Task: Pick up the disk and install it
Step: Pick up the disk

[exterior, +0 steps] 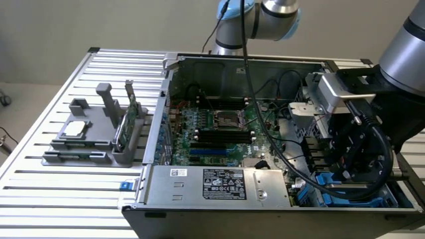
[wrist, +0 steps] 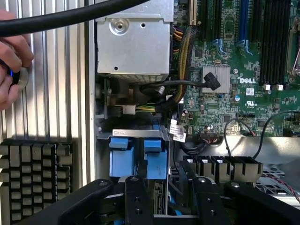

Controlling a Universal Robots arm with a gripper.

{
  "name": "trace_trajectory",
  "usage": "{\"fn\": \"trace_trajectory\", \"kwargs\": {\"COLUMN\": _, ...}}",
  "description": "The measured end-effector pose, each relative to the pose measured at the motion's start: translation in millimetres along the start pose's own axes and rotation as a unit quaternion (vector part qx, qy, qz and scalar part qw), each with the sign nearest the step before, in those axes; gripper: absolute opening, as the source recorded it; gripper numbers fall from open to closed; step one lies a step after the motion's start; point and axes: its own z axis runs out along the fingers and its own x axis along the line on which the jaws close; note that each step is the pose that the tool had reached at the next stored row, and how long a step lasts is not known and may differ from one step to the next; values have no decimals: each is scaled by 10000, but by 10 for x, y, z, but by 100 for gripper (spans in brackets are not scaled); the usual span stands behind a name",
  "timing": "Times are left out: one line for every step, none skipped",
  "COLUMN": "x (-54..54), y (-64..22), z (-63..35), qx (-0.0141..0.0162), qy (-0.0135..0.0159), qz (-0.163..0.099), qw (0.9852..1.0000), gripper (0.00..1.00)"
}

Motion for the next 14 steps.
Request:
{"fn": "trace_trajectory", "kwargs": {"x": -1, "y": 0, "z": 0, "qx": 2, "qy": 8, "qz": -2, "qw": 10000, "gripper": 41}}
{"fn": "trace_trajectory", "kwargs": {"x": -1, "y": -1, "z": 0, "qx": 4, "qy": 20, "qz": -3, "qw": 10000, "gripper": 41}}
{"fn": "trace_trajectory", "kwargs": {"x": -2, "y": -2, "z": 0, "qx": 7, "qy": 34, "qz": -4, "qw": 10000, "gripper": 41}}
{"fn": "trace_trajectory", "kwargs": {"x": -3, "y": -2, "z": 0, "qx": 8, "qy": 51, "qz": -4, "qw": 10000, "gripper": 41}}
{"fn": "trace_trajectory", "kwargs": {"x": -3, "y": -2, "z": 1, "qx": 8, "qy": 64, "qz": -4, "qw": 10000, "gripper": 39}}
{"fn": "trace_trajectory", "kwargs": {"x": -3, "y": -3, "z": 1, "qx": 8, "qy": 78, "qz": -4, "qw": 10000, "gripper": 39}}
{"fn": "trace_trajectory", "kwargs": {"x": -3, "y": -3, "z": 1, "qx": 8, "qy": 92, "qz": -3, "qw": 10000, "gripper": 32}}
{"fn": "trace_trajectory", "kwargs": {"x": -4, "y": -5, "z": 0, "qx": 8, "qy": 107, "qz": -4, "qw": 9999, "gripper": 26}}
{"fn": "trace_trajectory", "kwargs": {"x": -4, "y": -6, "z": 0, "qx": 8, "qy": 125, "qz": -4, "qw": 9999, "gripper": 26}}
{"fn": "trace_trajectory", "kwargs": {"x": -3, "y": -6, "z": 2, "qx": 8, "qy": 141, "qz": -4, "qw": 9999, "gripper": 20}}
{"fn": "trace_trajectory", "kwargs": {"x": -4, "y": -7, "z": 6, "qx": 8, "qy": 156, "qz": -4, "qw": 9999, "gripper": 14}}
{"fn": "trace_trajectory", "kwargs": {"x": -4, "y": -9, "z": 10, "qx": 8, "qy": 172, "qz": -4, "qw": 9999, "gripper": 11}}
{"fn": "trace_trajectory", "kwargs": {"x": -4, "y": -11, "z": 15, "qx": 8, "qy": 189, "qz": -4, "qw": 9998, "gripper": 11}}
{"fn": "trace_trajectory", "kwargs": {"x": -4, "y": -15, "z": 23, "qx": 9, "qy": 206, "qz": -5, "qw": 9998, "gripper": 11}}
